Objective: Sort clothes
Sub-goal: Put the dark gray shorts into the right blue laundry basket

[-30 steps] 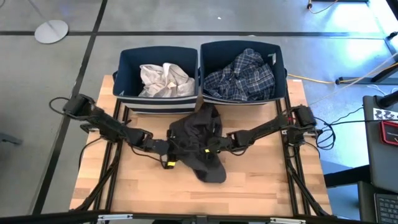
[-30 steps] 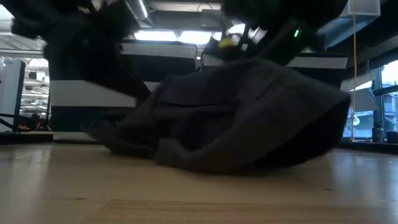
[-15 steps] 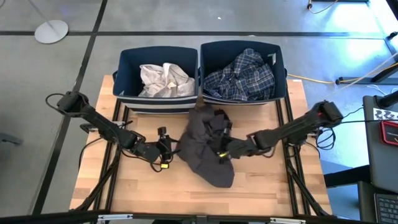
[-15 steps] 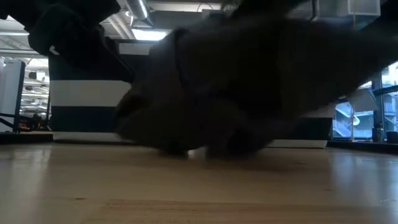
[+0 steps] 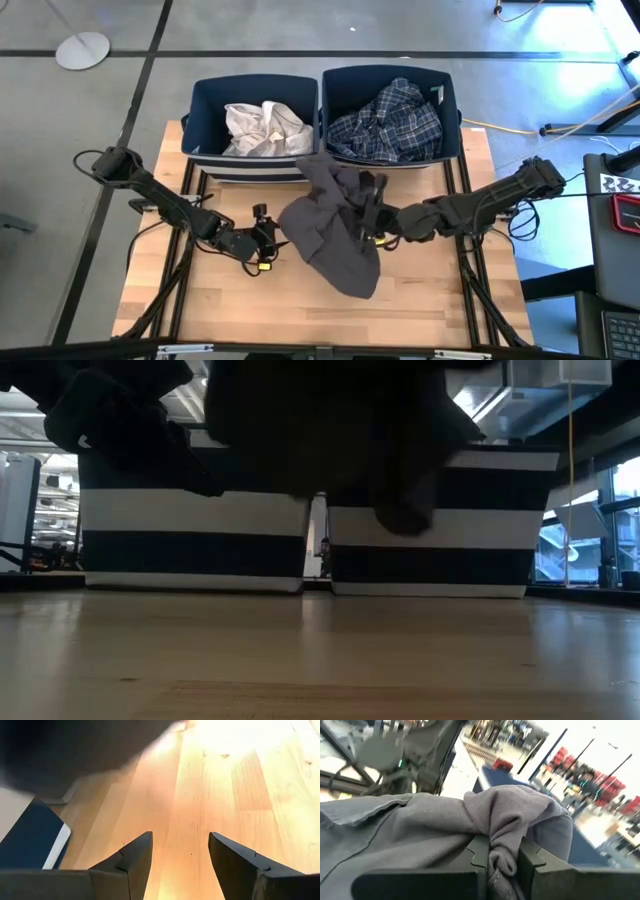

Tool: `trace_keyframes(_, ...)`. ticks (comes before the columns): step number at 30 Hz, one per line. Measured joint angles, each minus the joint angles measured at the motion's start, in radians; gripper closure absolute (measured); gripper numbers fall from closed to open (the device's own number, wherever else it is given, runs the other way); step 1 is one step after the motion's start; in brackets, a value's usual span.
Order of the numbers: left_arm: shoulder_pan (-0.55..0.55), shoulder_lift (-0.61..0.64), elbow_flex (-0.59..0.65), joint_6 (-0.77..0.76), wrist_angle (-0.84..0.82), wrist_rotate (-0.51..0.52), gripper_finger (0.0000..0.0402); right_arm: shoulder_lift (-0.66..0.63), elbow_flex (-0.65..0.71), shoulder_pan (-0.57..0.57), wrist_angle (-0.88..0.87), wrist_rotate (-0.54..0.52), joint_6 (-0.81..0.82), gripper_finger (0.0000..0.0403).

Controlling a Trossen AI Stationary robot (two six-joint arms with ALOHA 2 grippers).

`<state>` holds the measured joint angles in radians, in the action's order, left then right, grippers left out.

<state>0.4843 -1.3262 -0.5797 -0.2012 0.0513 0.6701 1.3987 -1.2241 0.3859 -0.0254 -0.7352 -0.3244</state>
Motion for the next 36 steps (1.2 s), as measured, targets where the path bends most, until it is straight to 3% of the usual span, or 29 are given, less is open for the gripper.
trace_keyframes(8, -0.001, 0.000, 0.000, 0.000, -0.003, 0.000, 0.0218, 0.000, -0.146, -0.021, 0.086, 0.010, -0.225, 0.0359)
trace_keyframes(14, -0.001, 0.000, 0.000, 0.000, -0.003, 0.000, 0.0218, -0.001, -0.211, -0.120, 0.180, 0.078, -0.340, 0.0354)
trace_keyframes(21, -0.001, 0.000, 0.000, 0.002, -0.002, 0.000, 0.0218, 0.030, -0.286, -0.296, 0.298, 0.344, -0.336, 0.0361)
trace_keyframes(30, -0.001, 0.000, 0.000, 0.000, -0.006, 0.000, 0.0218, 0.204, -0.399, -0.489, 0.447, 0.742, -0.335, 0.0360)
trace_keyframes(36, -0.001, 0.000, 0.000, 0.000, -0.007, 0.000, 0.0218, 0.360, -0.559, -0.559, 0.469, 0.851, -0.335, 0.0358)
